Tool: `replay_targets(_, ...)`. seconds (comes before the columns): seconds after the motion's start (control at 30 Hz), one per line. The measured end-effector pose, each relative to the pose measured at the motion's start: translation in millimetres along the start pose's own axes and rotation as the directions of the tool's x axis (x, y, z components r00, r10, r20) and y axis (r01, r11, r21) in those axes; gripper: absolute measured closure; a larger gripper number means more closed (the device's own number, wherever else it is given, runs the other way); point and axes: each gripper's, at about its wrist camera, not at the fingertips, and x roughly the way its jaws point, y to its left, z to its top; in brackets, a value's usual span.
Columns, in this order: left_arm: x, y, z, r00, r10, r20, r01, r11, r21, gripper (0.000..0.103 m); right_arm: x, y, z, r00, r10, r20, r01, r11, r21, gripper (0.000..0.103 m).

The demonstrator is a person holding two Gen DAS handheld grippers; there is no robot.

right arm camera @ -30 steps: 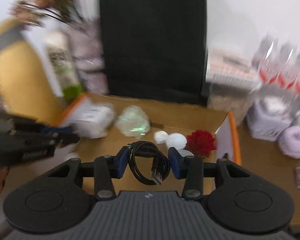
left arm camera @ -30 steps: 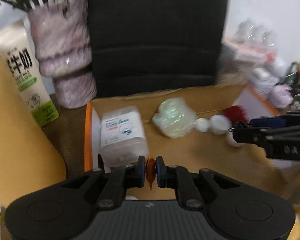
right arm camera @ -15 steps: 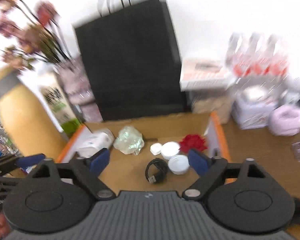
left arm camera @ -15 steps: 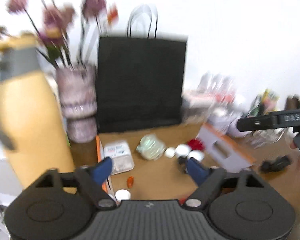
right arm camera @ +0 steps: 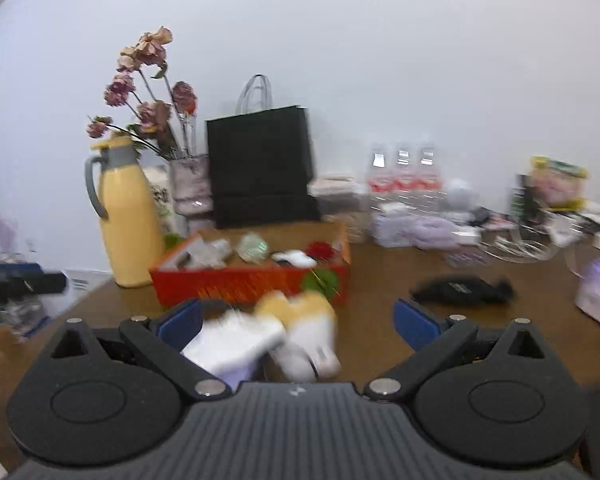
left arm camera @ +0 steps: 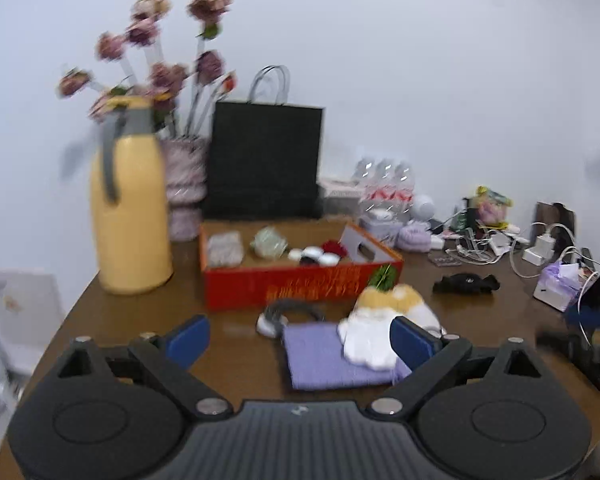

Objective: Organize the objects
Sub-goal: 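Withdraw both tools from the box back over the table, then grasp the tan cork block with left tool while right tool grasps black USB cable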

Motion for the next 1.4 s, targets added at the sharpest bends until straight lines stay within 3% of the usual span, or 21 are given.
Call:
replay_targets(0.13, -18.0, -10.5, -21.4, 0.998, 0.018, -0.067, -0.017, 1.0, 0.016, 0.005, -30.2, 6.4, -44.2, 0.992, -0.033, -0.126, 0.03, 0.999, -0.025, 0.0)
replay_targets(0.27, -7.5, -23.1, -42.7, 0.988, 0.085, -0.128, -0.08, 0.996, 0.049, 0.004, -42.3, 7.2, -56.9, 0.994, 0.026, -0.111, -0.023, 0.999, 0.028, 0.0)
replay_targets(0.37, 9.9, -31.3, -55.2, 0.981, 0.094, -0.172, -0.085, 0.995, 0.059, 0.004, -38.8, 12.8, -49.8, 0.996, -0.018, -0.085, 0.018, 1.0, 0.007, 0.003)
replay_targets(0.43, 19.6, -36.6, -61.4, 0.983, 0.055, -0.176, -0.043, 0.996, 0.072, 0.004, -36.3, 14.1, -47.5, 0.997, -0.021, -0.068, 0.021, 1.0, 0.002, 0.014)
replay_targets(0.47, 27.1, -40.3, -64.2, 0.982, 0.042, -0.187, -0.027, 0.996, 0.085, 0.004, -31.8, 13.4, -46.2, 0.997, -0.006, -0.078, 0.007, 1.0, 0.012, 0.026)
replay_targets(0.5, 34.3, -43.2, -66.7, 0.98, 0.037, -0.195, -0.019, 0.995, 0.097, 0.004, -27.2, 12.0, -47.0, 0.995, 0.015, -0.095, -0.012, 0.999, 0.032, 0.037)
replay_targets(0.6, 61.2, -51.5, -73.9, 0.973, 0.05, -0.226, -0.02, 0.991, 0.135, 0.008, -10.2, 10.4, -52.3, 0.987, 0.049, -0.153, -0.039, 0.997, 0.066, 0.056)
replay_targets(0.7, 83.9, -53.6, -76.3, 0.97, 0.012, -0.241, 0.02, 0.991, 0.131, 0.014, 5.9, 16.3, -55.0, 0.982, 0.034, -0.187, -0.029, 0.999, 0.028, 0.065)
replay_targets(0.83, 111.2, -48.5, -75.0, 0.963, 0.01, -0.269, 0.02, 0.994, 0.106, 0.033, 34.2, 20.8, -45.0, 0.981, 0.023, -0.191, -0.028, 0.999, -0.02, 0.066)
replay_targets(0.9, 118.2, -41.9, -74.4, 0.962, -0.005, -0.273, 0.023, 0.998, 0.064, 0.063, 51.0, 17.8, -33.4, 0.984, 0.012, -0.176, -0.018, 0.999, -0.034, 0.066)
replay_targets(0.93, 121.0, -38.0, -75.0, 0.96, -0.022, -0.28, 0.035, 0.999, 0.041, 0.072, 60.1, 15.9, -27.1, 0.985, 0.011, -0.17, -0.018, 0.999, -0.039, 0.066)
replay_targets(1.1, 121.4, -24.5, -74.6, 0.961, -0.036, -0.273, 0.044, 0.999, 0.024, 0.074, 117.1, 22.9, -2.2, 0.975, 0.101, -0.197, -0.105, 0.994, -0.013, 0.065)
replay_targets(1.27, 113.9, -2.0, -68.8, 0.969, 0.006, -0.248, -0.01, 1.0, -0.013, 0.074, 127.0, 37.6, -12.5, 0.977, -0.054, -0.205, 0.024, 0.989, -0.147, 0.065)
replay_targets(1.4, 114.1, 0.5, -68.1, 0.967, 0.026, -0.252, -0.028, 1.0, -0.004, 0.074, 131.1, 21.9, -26.6, 0.959, 0.022, -0.284, -0.031, 0.999, -0.026, 0.064)
